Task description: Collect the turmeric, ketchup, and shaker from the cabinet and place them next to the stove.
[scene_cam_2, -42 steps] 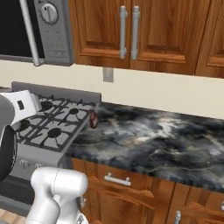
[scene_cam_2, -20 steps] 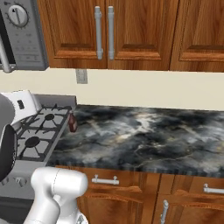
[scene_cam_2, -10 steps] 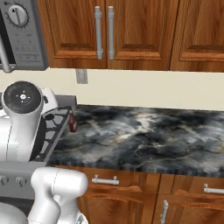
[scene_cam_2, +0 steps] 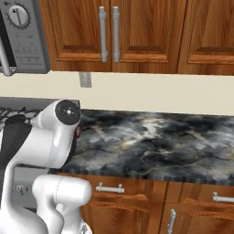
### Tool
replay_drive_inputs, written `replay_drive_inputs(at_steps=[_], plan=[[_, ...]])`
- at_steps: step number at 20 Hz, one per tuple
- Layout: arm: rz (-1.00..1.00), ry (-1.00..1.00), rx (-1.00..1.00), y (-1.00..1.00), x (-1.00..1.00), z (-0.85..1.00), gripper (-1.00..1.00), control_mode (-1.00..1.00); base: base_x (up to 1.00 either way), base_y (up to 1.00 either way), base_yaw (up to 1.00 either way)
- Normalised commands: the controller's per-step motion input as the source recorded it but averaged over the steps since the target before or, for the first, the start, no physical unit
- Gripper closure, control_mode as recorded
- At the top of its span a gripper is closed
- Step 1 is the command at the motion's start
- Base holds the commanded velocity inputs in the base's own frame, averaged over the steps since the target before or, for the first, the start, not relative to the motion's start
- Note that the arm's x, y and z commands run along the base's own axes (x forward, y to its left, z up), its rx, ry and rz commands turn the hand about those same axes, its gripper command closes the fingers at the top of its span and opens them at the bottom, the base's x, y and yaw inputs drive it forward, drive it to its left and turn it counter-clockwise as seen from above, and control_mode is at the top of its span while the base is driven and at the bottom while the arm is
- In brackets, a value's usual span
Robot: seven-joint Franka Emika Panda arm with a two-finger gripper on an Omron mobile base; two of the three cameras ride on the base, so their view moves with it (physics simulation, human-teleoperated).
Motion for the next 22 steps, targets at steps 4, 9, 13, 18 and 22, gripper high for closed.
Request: replay_drive_inputs(at_steps=[4,9,13,18,22], plan=[[0.15,0.0,-0.05,0.0,0.36,-0.47,1.0,-1.0,0.0,0.0,0.0],[0.08,-0.03,-0.01,0.0,0.29,-0.5,1.0,-1.0,0.0,0.0,0.0],[0.09,-0.04,0.0,0.0,0.34,-0.52,1.0,-1.0,0.0,0.0,0.0],[0.08,-0.07,0.0,0.0,0.39,-0.48,1.0,-1.0,0.0,0.0,0.0],[0.07,-0.08,0.0,0.0,0.53,-0.4,1.0,-1.0,0.0,0.0,0.0]])
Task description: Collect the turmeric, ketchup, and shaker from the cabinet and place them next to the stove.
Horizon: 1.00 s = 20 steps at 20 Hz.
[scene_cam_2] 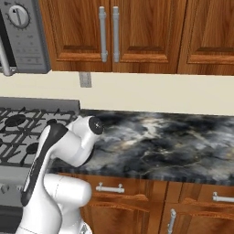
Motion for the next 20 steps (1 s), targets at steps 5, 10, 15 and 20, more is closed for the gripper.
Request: replay_drive_inputs(at_steps=[5,10,15,20], plan=[[0.05,-0.06,0.0,0.06,0.57,-0.36,1.0,-1.0,0.0,0.0,0.0],[0.07,-0.01,0.02,0.11,0.5,-0.32,1.0,-1.0,0.0,0.0,0.0],[0.14,0.0,0.06,0.07,0.49,-0.31,1.0,-1.0,0.0,0.0,0.0],[0.22,0.04,0.06,0.0,0.46,-0.25,1.0,-1.0,0.0,0.0,0.0]])
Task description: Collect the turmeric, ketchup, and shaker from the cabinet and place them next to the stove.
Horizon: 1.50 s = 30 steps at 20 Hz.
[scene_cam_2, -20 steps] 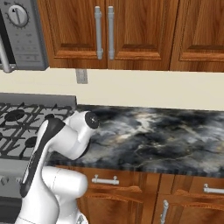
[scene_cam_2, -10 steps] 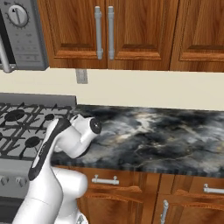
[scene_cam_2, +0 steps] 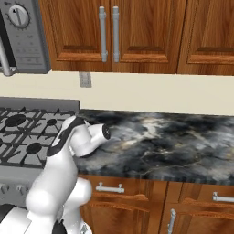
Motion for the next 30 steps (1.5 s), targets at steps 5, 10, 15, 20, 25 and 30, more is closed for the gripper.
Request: replay_drive_inputs(at_steps=[5,10,15,20,25,30], plan=[[0.18,0.02,0.02,0.02,0.41,-0.25,1.0,-1.0,0.0,0.0,0.0],[0.12,0.1,0.01,0.01,0.48,-0.03,1.0,-1.0,0.0,0.0,0.0],[0.05,0.04,0.0,0.16,0.29,-0.11,1.0,-1.0,0.0,0.0,0.0],[0.0,0.0,0.0,0.36,0.07,-0.16,1.0,-1.0,0.0,0.0,0.0],[0.0,0.0,-0.01,0.38,0.01,-0.07,1.0,-1.0,0.0,0.0,0.0],[0.0,0.0,-0.04,0.13,0.0,-0.11,1.0,-1.0,0.0,0.0,0.0]])
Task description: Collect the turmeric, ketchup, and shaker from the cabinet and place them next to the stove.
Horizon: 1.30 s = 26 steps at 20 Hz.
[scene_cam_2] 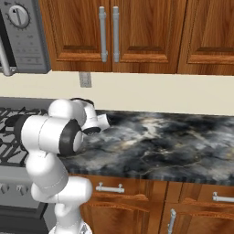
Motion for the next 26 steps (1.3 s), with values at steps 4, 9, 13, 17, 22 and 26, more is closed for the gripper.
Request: replay_drive_inputs(at_steps=[4,9,13,17,22,26], plan=[[0.0,0.05,-0.05,0.0,0.0,-0.13,1.0,-1.0,0.0,0.0,0.0],[0.0,0.02,-0.03,-0.01,0.0,-0.05,1.0,-1.0,0.0,0.0,0.0],[0.0,0.0,-0.04,-0.04,0.0,-0.04,1.0,-1.0,0.0,0.0,0.0],[0.0,0.0,-0.05,-0.09,0.0,-0.05,1.0,-1.0,0.0,0.0,0.0],[0.0,0.0,-0.08,-0.12,0.05,0.0,1.0,-1.0,0.0,0.0,0.0],[0.0,0.0,-0.06,-0.1,0.07,-0.01,1.0,-1.0,0.0,0.0,0.0]])
